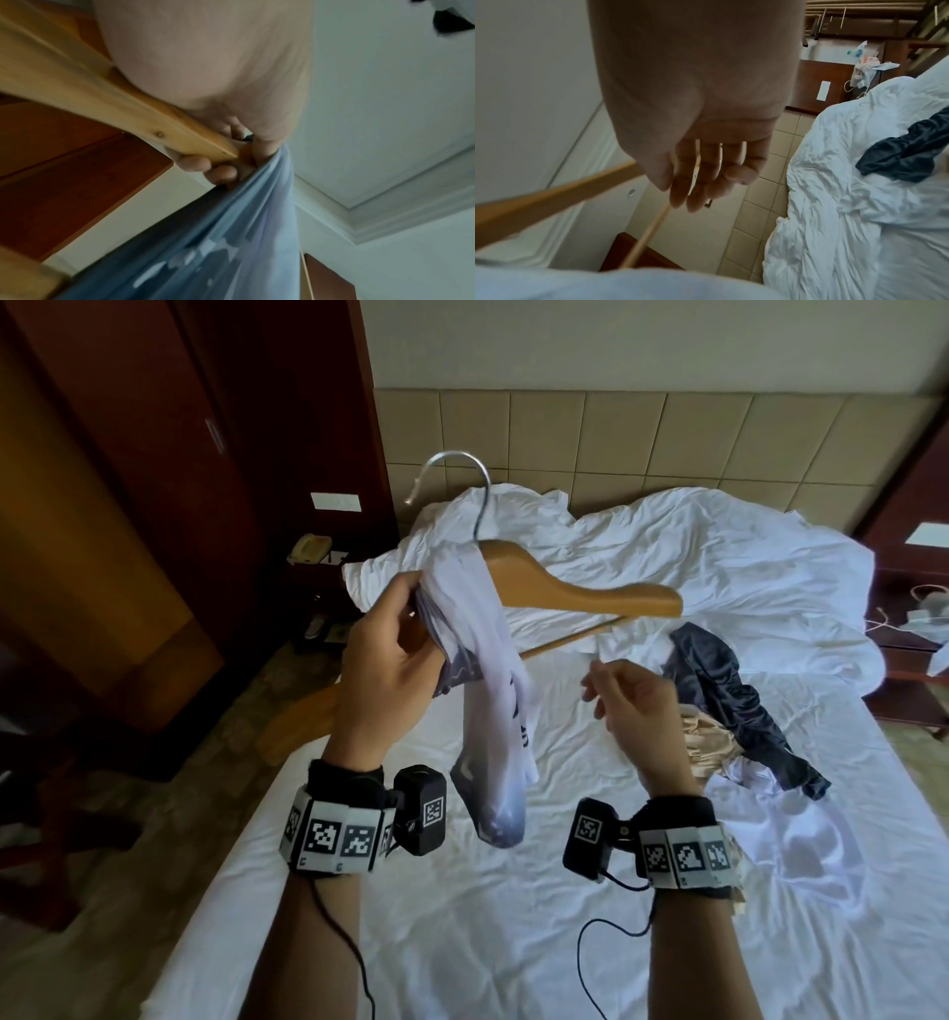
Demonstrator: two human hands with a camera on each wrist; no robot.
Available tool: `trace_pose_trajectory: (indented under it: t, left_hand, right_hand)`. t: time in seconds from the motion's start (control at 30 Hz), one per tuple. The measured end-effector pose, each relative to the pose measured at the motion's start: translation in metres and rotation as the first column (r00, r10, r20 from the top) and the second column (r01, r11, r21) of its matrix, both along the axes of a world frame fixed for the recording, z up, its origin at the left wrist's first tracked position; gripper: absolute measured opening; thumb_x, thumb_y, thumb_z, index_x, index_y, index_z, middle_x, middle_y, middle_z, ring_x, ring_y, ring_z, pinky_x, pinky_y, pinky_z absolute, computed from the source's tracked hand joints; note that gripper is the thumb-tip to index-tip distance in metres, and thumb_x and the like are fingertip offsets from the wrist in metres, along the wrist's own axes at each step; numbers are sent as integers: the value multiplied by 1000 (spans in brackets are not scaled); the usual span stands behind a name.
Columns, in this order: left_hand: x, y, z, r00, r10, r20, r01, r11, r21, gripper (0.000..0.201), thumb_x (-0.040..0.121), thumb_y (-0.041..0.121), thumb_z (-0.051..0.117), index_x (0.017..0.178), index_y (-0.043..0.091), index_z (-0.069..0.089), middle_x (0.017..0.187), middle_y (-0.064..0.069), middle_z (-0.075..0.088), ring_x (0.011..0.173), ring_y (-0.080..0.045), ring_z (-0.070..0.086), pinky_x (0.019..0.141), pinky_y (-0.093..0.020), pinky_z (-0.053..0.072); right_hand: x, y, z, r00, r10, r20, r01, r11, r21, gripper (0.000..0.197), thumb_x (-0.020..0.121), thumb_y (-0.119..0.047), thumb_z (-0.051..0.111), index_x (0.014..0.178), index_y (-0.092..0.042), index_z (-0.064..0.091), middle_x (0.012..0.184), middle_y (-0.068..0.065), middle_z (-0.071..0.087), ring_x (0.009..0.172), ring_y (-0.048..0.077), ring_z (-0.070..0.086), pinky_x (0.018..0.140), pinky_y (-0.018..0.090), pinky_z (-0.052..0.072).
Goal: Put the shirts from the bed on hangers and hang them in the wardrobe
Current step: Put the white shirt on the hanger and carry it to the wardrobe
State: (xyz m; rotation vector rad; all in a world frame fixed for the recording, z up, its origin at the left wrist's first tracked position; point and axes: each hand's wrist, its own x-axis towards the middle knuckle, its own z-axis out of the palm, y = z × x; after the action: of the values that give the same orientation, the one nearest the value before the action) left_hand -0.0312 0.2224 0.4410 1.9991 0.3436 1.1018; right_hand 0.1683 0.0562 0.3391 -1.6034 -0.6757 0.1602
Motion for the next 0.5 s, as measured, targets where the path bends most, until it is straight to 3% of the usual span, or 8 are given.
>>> trace_pose_trajectory:
  t: [0.07, 0.13, 0.17, 0.23, 0.3, 0.4, 0.5]
  left_hand:
    - [1, -1, 2, 998, -14, 65, 16, 999, -31, 31, 93, -6, 67, 122, 5, 62, 102, -4, 72, 92, -23, 68, 76, -33, 54]
    - [1, 0, 3, 995, -37, 88, 43, 997, -72, 35, 91, -8, 67, 123, 6, 62, 101, -7, 72, 88, -32, 67, 72, -40, 53]
    - [2, 0, 4, 995, -50, 89, 58, 995, -86, 36, 91, -9, 67, 124, 6, 63, 100, -7, 72, 87, -30, 68, 71, -41, 53]
    - [2, 1, 3, 993, -87, 76, 94, 991, -90, 36, 91, -11, 66, 124, 4, 63, 102, -2, 73, 93, -17, 69, 75, -31, 52]
    - [2, 0, 4, 989, -135, 56, 139, 986, -90, 37, 92, -11, 66, 125, 6, 63, 107, -3, 74, 102, -15, 70, 84, -27, 52]
    - [1, -3, 6, 980, -198, 23, 199, 976, -84, 40, 93, -10, 66, 127, 12, 63, 110, 0, 75, 107, -15, 71, 88, -26, 53]
    - [1, -3, 3, 974, -225, -16, 224, 972, -70, 39, 93, -9, 65, 128, 7, 63, 110, 3, 74, 107, -14, 70, 87, -25, 52]
  right_hand:
    - [-2, 6, -6, 1000, 21, -13, -21, 999, -30, 22, 106, -24, 62, 92, -16, 76, 85, 0, 77, 63, 15, 64, 60, 36, 48]
    - [-6, 13, -6, 996, 65, -54, -66, 998, -13, 16, 107, -22, 61, 102, -17, 76, 95, -1, 79, 69, 16, 67, 59, 32, 50]
    - [-9, 17, -6, 993, 95, -74, -95, 995, -6, 15, 107, -22, 61, 106, -17, 76, 99, -2, 79, 71, 16, 68, 59, 30, 51]
    - [-14, 25, -5, 981, 153, -117, -153, 988, 1, 15, 107, -19, 61, 110, -16, 75, 99, -5, 78, 72, 15, 69, 59, 27, 51]
    - [-20, 31, -5, 969, 197, -151, -203, 979, -23, 16, 108, -17, 59, 106, -14, 74, 90, -7, 76, 68, 14, 68, 57, 25, 50]
    - [-28, 37, -5, 949, 256, -185, -282, 951, -129, 25, 109, -18, 54, 93, -12, 73, 75, -2, 72, 62, 15, 62, 54, 26, 46]
    - [-36, 38, -7, 916, 304, -262, -360, 911, -201, 39, 96, -31, 54, 80, 3, 61, 67, 8, 60, 63, 18, 51, 56, 29, 37]
